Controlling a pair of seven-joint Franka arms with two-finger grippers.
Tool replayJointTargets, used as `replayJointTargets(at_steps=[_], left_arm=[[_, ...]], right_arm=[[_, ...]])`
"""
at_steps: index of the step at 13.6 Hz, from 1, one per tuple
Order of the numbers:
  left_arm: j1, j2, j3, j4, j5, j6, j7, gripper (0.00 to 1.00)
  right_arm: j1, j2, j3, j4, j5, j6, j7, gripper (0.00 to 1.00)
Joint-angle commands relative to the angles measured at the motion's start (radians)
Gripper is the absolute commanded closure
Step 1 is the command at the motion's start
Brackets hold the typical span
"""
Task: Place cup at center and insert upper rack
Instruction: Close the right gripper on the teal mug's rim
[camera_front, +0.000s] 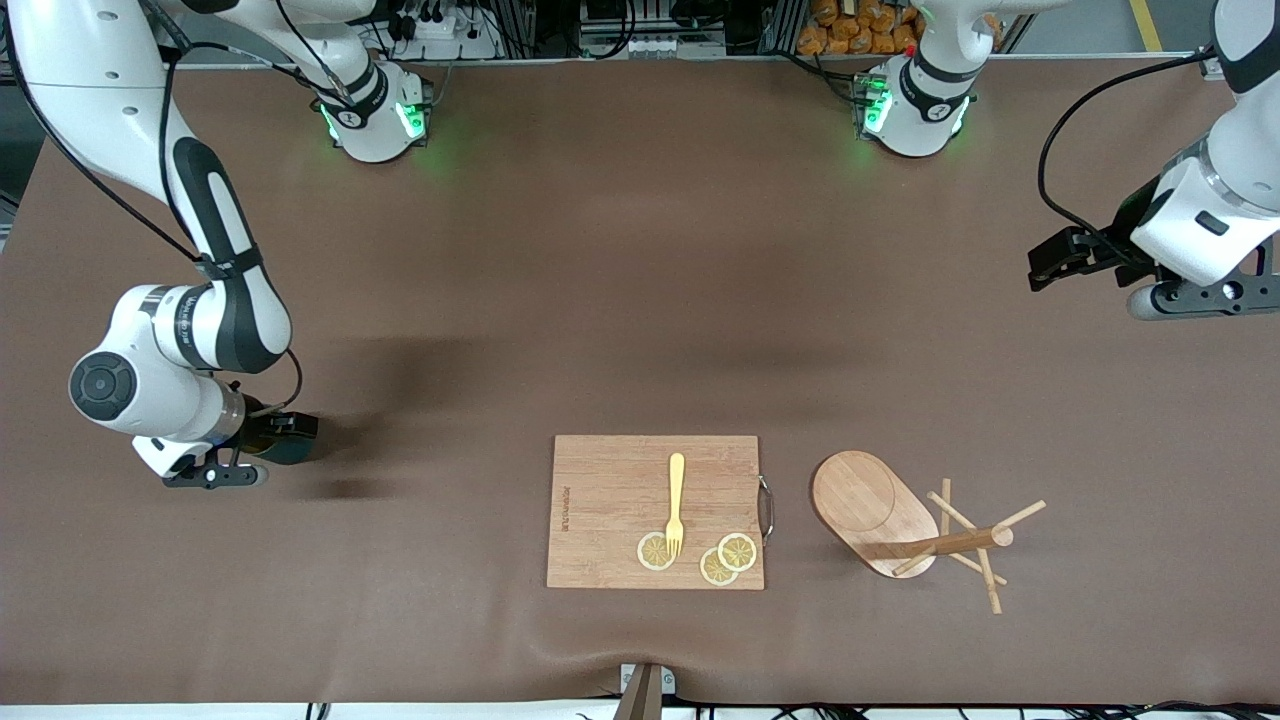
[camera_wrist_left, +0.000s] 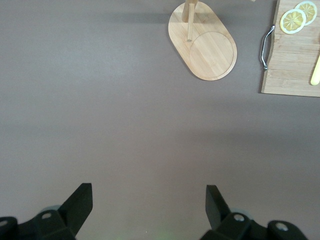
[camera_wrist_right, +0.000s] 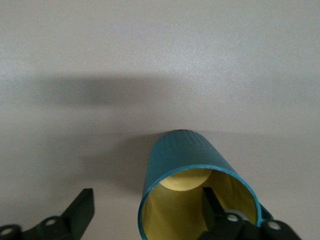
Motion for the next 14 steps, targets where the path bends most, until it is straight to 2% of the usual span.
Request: replayJointTargets(at_steps=[1,4,9,14], left_arm=[[0.002,0.001,-0.007,0.01,0.016,-0.005,-0.016,0.0],[0.001,0.001,-0.008,0.01,0.016,-0.005,-0.051,0.0],[0.004,0.001,-0.008,0.009,0.016,-0.005,-0.051,0.0],[0.005,0.005,-0.007,0.01,0.018,-0.002,-0.05,0.0]], right_arm=[[-0.001,0.02,0.004,0.004,-0.005,0.024,-0.007,0.26],[-0.001,0.021,0.004,0.007,-0.007,0.024,-0.031,0.58],[-0.001,0.02,0.004,0.013,-0.005,0.023,-0.076,0.98],[0.011,0.012,0.005,0.021,-0.005,0.013,-0.074,1.0]])
